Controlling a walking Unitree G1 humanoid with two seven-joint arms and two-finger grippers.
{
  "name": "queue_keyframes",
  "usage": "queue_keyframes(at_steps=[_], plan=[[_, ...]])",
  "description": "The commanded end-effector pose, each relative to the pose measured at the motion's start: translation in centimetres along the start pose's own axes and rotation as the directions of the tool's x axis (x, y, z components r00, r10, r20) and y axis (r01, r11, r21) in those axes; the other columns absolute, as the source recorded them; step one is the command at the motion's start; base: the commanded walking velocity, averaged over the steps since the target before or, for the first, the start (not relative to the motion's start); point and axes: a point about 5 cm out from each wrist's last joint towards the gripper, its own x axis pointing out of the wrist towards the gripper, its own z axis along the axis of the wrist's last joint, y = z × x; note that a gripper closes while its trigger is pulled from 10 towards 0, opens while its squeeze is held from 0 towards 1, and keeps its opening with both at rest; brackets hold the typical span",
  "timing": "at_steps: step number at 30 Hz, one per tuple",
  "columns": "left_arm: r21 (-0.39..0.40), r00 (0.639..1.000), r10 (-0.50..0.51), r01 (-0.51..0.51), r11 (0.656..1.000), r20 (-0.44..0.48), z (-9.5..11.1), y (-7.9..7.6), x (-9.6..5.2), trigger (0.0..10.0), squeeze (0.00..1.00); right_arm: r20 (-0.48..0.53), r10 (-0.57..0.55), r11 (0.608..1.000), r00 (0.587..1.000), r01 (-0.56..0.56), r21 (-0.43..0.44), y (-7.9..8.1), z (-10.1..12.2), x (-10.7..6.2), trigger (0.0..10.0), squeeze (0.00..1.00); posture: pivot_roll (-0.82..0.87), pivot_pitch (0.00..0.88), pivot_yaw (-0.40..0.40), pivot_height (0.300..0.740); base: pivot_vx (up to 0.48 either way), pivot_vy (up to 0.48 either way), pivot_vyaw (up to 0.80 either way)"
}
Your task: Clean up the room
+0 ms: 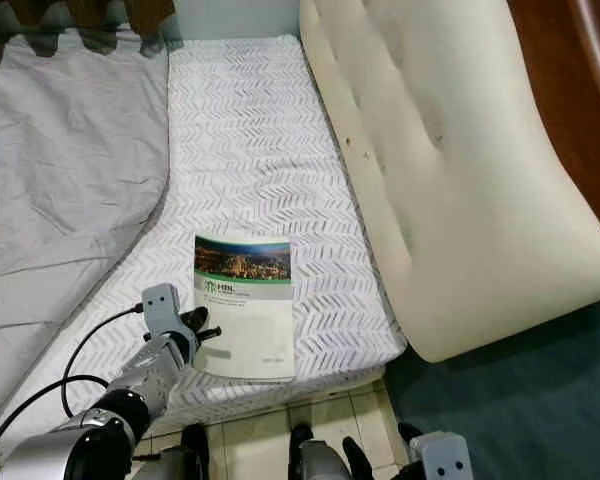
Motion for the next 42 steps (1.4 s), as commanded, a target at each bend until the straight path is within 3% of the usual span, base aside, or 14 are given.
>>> queue_keyframes(at_steps=[1, 6, 10, 16, 18, 19, 20, 21, 22, 29, 34, 39, 40, 42], plan=[[0.004, 0.999, 0.021, -0.021, 1.0, -0.044, -1.0, 0.3, -0.2, 10.0, 0.0, -0.034, -0.019, 1.0, 0.999, 0.019, 0.0, 0.0, -0.5, -0.7, 10.0, 0.0, -0.39, 0.385, -0.121, 0.74, 0.0, 0.0, 0.0], [-0.139, 0.994, 0.093, -0.099, 0.985, -0.052, -1.9, 0.7, -0.4, 10.0, 0.0, -0.032, -0.021, 1.0, 0.999, 0.021, 0.0, 0.0, -0.4, -0.5, 10.0, 0.0, -0.38, 0.381, -0.121, 0.74, 0.0, 0.0, 0.0], [-0.186, 0.992, 0.11, -0.12, 0.975, -0.061, -2.4, 0.7, -0.6, 10.0, 0.0, -0.03, -0.02, 1.0, 0.999, 0.02, -0.002, -0.1, -0.3, -0.4, 10.0, 0.0, -0.38, 0.38, -0.123, 0.74, 0.0, 0.0, 0.0], [-0.152, 0.99, 0.112, -0.124, 0.981, -0.087, -3.1, 0.3, -0.6, 10.0, 0.0, -0.032, -0.017, 1.0, 0.999, 0.017, -0.008, -0.1, -0.2, -0.4, 10.0, 0.0, -0.39, 0.377, -0.13, 0.74, 0.0, 0.0, 0.0], [-0.146, 0.99, 0.11, -0.121, 0.982, -0.085, -3.0, 0.3, -0.6, 10.0, 0.07, -0.031, -0.017, 1.0, 0.999, 0.017, -0.009, -0.1, -0.2, -0.4, 10.0, 0.0, -0.39, 0.377, -0.13, 0.74, 0.0, 0.0, 0.0], [-0.111, 0.992, 0.101, -0.109, 0.988, -0.079, -2.7, 0.2, -0.5, 10.0, 0.69, -0.031, -0.018, 1.0, 0.999, 0.018, -0.009, -0.2, -0.2, -0.4, 10.0, 0.0, -0.39, 0.375, -0.13, 0.74, 0.0, 0.0, 0.0], [-0.111, 0.992, 0.101, -0.109, 0.988, -0.079, -2.7, 0.2, -0.5, 10.0, 0.69, -0.031, -0.018, 1.0, 0.999, 0.018, -0.009, -0.2, -0.2, -0.4, 10.0, 0.0, -0.39, 0.375, -0.13, 0.74, 0.0, 0.0, 0.0], [-0.104, 0.992, 0.1, -0.108, 0.989, -0.077, -2.6, 0.2, -0.5, 10.0, 0.88, -0.032, -0.019, 1.0, 0.999, 0.019, -0.009, -0.2, -0.2, -0.4, 10.0, 0.0, -0.39, 0.375, -0.128, 0.74, 0.0, 0.0, 0.0], [-0.102, 0.992, 0.101, -0.109, 0.989, -0.076, -2.6, 0.3, -0.5, 10.0, 1.0, -0.033, -0.02, 1.0, 0.999, 0.019, -0.009, -0.2, -0.2, -0.4, 10.0, 0.0, -0.39, 0.375, -0.128, 0.74, 0.0, 0.0, 0.0], [-0.066, 0.987, 0.086, -0.096, 0.993, -0.139, -5.0, 0.1, -1.2, 10.0, 1.0, -0.033, -0.024, 1.0, 0.999, 0.023, -0.011, -0.4, -0.4, 0.0, 10.0, 0.0, -0.36, 0.344, -0.098, 0.74, 0.0, 0.0, 0.0], [-0.033, 0.984, 0.072, -0.079, 0.996, -0.165, -6.4, 0.8, -1.8, 10.0, 1.0, 0.001, -0.015, 1.0, 1.0, 0.015, -0.008, -0.4, -0.2, 2.1, 10.0, 0.0, -0.31, 0.292, -0.068, 0.74, 0.0, 0.0, 0.0], [0.003, 0.985, -0.014, 0.015, 1.0, -0.171, -7.5, 0.0, -2.2, 10.0, 1.0, 0.034, 0.002, 1.0, 0.999, -0.001, -0.011, -0.4, 0.1, 4.0, 10.0, 0.0, -0.23, 0.197, -0.037, 0.74, 0.0, 0.0, 0.0], [0.002, 0.99, -0.028, 0.028, 1.0, -0.136, -6.9, 0.4, -2.1, 10.0, 1.0, 0.058, 0.013, 1.0, 0.998, -0.012, -0.013, -0.5, 0.6, 5.4, 10.0, 0.0, -0.21, 0.164, -0.036, 0.74, 0.0, 0.0, 0.0], [0.014, 0.994, -0.03, 0.032, 0.999, -0.109, -6.3, 0.8, -2.0, 10.0, 1.0, 0.071, 0.014, 1.0, 0.997, -0.013, -0.013, -0.5, 0.8, 5.9, 10.0, 0.0, -0.2, 0.151, -0.036, 0.74, 0.0, 0.0, 0.0]])
